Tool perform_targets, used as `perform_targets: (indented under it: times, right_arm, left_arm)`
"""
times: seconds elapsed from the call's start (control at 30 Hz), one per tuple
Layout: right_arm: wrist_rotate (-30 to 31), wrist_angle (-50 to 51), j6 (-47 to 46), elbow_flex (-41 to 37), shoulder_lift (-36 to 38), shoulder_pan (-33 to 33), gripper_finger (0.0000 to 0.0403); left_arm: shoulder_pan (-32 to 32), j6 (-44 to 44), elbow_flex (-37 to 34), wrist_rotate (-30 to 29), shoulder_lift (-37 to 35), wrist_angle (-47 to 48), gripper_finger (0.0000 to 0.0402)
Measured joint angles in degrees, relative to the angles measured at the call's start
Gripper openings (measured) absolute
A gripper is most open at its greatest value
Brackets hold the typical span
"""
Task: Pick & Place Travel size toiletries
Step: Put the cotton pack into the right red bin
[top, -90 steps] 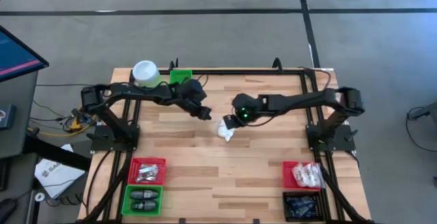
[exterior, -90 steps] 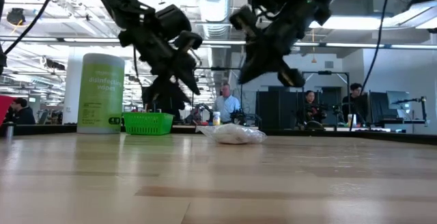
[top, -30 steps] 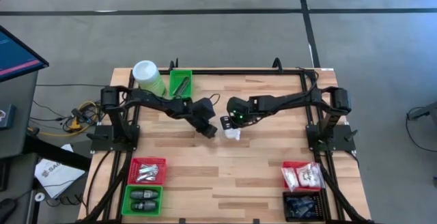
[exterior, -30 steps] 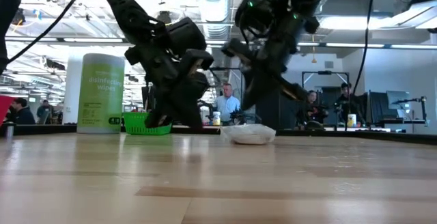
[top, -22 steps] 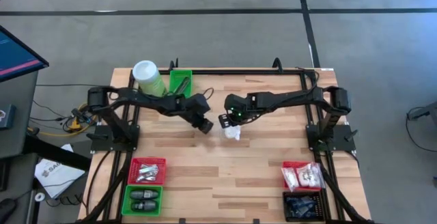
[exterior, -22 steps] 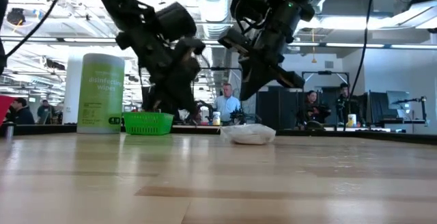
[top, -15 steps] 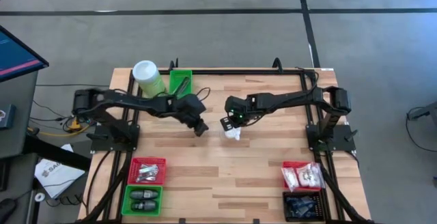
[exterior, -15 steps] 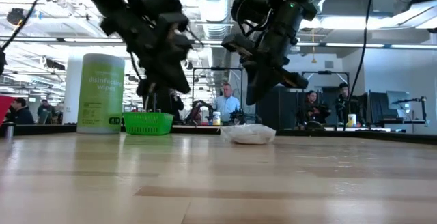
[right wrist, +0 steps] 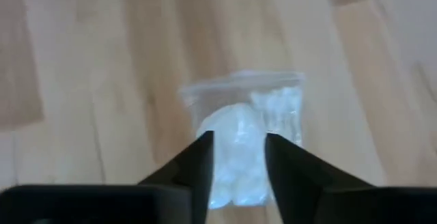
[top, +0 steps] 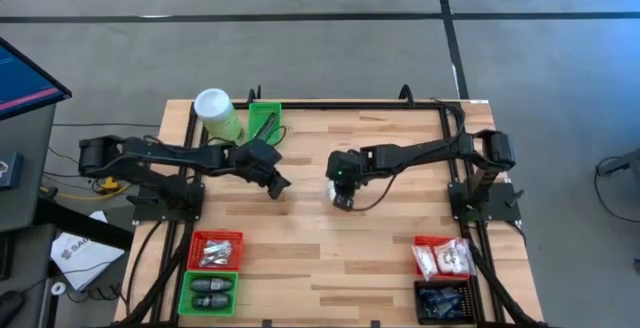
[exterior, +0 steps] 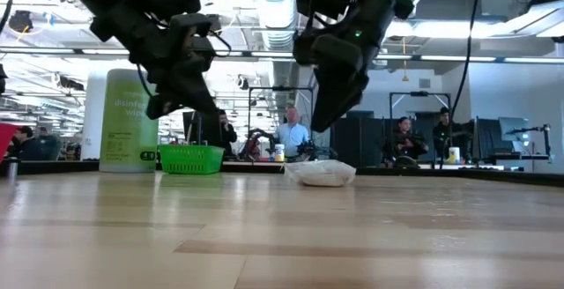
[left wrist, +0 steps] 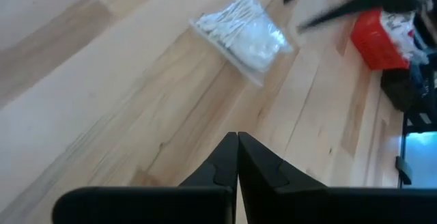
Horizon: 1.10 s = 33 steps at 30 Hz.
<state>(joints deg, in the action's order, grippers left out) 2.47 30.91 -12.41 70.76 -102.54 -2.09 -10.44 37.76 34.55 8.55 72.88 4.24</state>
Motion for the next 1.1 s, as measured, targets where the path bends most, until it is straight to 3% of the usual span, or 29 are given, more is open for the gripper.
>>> perform_targets:
  times: [0.2, 0.37, 0.5, 0.67, 0.8, 0.93, 1.1]
  right_arm:
    - [0.53, 0.52, -0.60, -0.03, -1.47, 0.50, 0.0196]
    - [0.99, 1.85, -11.24, -0.07, -5.56, -2.52, 0.0213]
    - [0.17, 0.00, -13.61, -0.07, -6.97, -3.33, 0.0176]
    - [-1.36, -0.15, -12.83, -0.02, -6.93, -2.66, 0.0092]
    - [-5.94, -2.02, -11.00, 0.02, -7.45, -1.16, 0.0039]
    - [-8.04, -3.78, -11.01, 0.02, -7.45, 1.46, 0.0013]
    - [-8.40, -4.26, -13.11, 0.02, -7.45, 3.52, 0.0011]
  left_arm:
    - [0.26, 0.66, -0.77, -0.03, -0.15, -0.66, 0.0002]
    - [0.39, 0.66, -0.77, -0.20, -0.13, -1.99, 0.0002]
    - [0.42, 0.66, -0.74, -0.25, -0.13, -2.29, 0.0002]
    - [0.79, 0.66, -0.74, -0.46, -0.13, -2.46, 0.0002]
    - [0.79, 0.66, -0.74, -0.45, -0.13, -2.63, 0.0002]
    - [0.79, 0.66, -0.74, -0.42, -0.13, -2.69, 0.0002]
    - [0.77, 0.86, -0.70, 2.03, -0.13, -3.42, 0.0002]
